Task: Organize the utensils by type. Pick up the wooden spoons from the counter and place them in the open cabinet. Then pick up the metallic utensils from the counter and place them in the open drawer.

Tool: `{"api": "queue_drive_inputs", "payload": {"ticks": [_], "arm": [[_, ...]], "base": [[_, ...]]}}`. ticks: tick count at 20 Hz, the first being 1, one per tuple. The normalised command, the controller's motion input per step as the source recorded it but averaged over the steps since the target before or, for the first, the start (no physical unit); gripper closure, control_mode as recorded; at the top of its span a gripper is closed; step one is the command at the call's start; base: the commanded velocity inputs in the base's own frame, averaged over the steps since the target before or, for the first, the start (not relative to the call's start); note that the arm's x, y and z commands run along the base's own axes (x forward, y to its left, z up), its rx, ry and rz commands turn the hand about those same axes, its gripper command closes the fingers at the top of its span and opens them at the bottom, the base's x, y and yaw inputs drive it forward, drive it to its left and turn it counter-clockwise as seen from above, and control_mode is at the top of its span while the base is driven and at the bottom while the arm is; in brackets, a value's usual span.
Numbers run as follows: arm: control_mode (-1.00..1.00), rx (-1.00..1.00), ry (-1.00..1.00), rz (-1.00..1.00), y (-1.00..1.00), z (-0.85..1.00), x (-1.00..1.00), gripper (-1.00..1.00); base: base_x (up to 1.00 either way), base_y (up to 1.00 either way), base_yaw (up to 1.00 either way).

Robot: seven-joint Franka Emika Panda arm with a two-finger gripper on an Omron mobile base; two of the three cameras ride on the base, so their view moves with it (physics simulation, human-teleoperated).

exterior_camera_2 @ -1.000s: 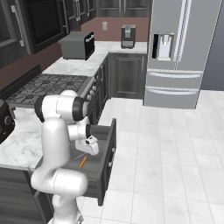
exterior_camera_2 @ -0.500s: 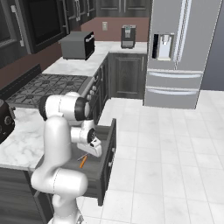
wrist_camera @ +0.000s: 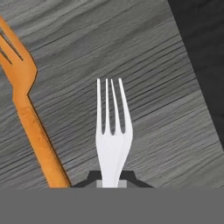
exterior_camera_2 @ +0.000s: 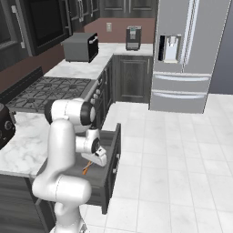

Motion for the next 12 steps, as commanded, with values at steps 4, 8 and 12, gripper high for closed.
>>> {"api": "queue_drive_inputs", "payload": {"ticks": [4, 8, 12], "arm": [[-1.00, 0.00, 0.00, 0.00, 0.00, -0.16, 0.07, 1.00], [-1.00, 0.00, 0.00, 0.00, 0.00, -0.18, 0.05, 1.00], [-1.00, 0.00, 0.00, 0.00, 0.00, -0.21, 0.00, 1.00]], "base": [[0.00, 0.00, 0.00], [0.00, 0.00, 0.00], [0.00, 0.00, 0.00]]}}
